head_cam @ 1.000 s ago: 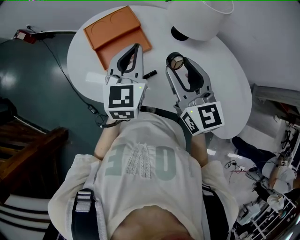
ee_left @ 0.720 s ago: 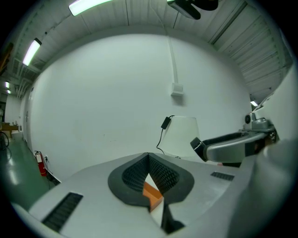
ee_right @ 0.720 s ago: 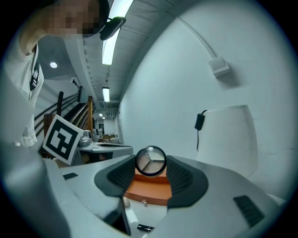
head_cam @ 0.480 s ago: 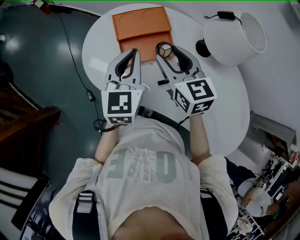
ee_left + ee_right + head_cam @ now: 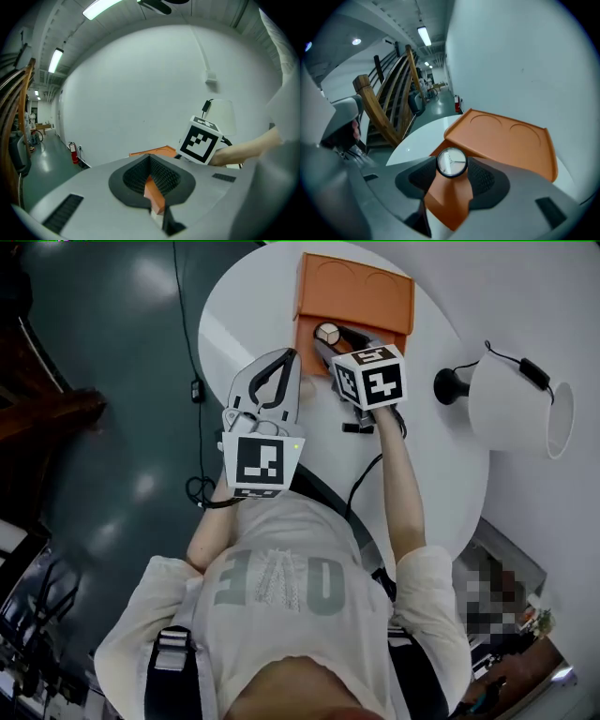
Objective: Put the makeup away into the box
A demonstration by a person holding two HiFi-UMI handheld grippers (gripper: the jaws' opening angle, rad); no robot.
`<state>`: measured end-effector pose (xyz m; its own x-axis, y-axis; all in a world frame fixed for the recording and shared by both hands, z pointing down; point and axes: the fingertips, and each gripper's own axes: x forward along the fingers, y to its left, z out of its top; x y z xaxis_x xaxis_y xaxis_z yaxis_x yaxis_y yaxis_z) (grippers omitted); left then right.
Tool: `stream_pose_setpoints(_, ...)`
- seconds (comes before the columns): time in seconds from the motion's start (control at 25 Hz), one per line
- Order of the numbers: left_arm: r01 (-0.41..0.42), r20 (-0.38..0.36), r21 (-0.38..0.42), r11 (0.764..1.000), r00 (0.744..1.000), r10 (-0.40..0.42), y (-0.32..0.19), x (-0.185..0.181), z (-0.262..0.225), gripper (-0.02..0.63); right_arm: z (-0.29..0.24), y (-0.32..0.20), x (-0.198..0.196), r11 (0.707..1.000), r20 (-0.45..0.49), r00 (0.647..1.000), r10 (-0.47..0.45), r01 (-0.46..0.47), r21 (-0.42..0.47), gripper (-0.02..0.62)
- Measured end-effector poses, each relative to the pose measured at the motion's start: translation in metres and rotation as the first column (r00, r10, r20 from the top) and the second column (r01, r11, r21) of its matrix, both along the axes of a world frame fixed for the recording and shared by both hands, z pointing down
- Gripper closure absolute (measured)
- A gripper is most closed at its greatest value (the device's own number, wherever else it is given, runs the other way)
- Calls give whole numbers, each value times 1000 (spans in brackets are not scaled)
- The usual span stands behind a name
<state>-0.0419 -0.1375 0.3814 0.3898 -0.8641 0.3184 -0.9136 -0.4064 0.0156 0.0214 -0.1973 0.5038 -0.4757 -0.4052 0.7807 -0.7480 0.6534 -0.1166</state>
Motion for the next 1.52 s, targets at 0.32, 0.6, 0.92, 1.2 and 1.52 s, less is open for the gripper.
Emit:
stream_pose_setpoints(0.32, 88, -17, -47, 995, 996, -89, -4, -40, 21, 598, 54, -9, -22, 992, -59, 998, -38, 31, -121, 379)
stream_pose_setpoints(0.6, 92, -30, -23, 995, 995, -93, -6, -37, 13, 598, 60, -7, -24, 995, -91, 994, -55, 47, -84, 369)
stream_pose_setpoints(0.92, 31, -29, 39, 999, 999, -30, -11, -14, -27, 598, -80, -1, -15, 968, 207, 978, 37, -87, 237, 344)
stream_pose_setpoints(1.2, -69, -54, 153, 986, 995, 78, 1, 33, -96, 598, -256, 59, 65, 682, 523, 845, 111, -448, 578, 589)
stream_pose_setpoints(1.52, -177, 12, 242, 954, 984, 179, 8, 79, -135, 598, -296, 129, 135, 488, 595, 773, 221, -616, 619, 590)
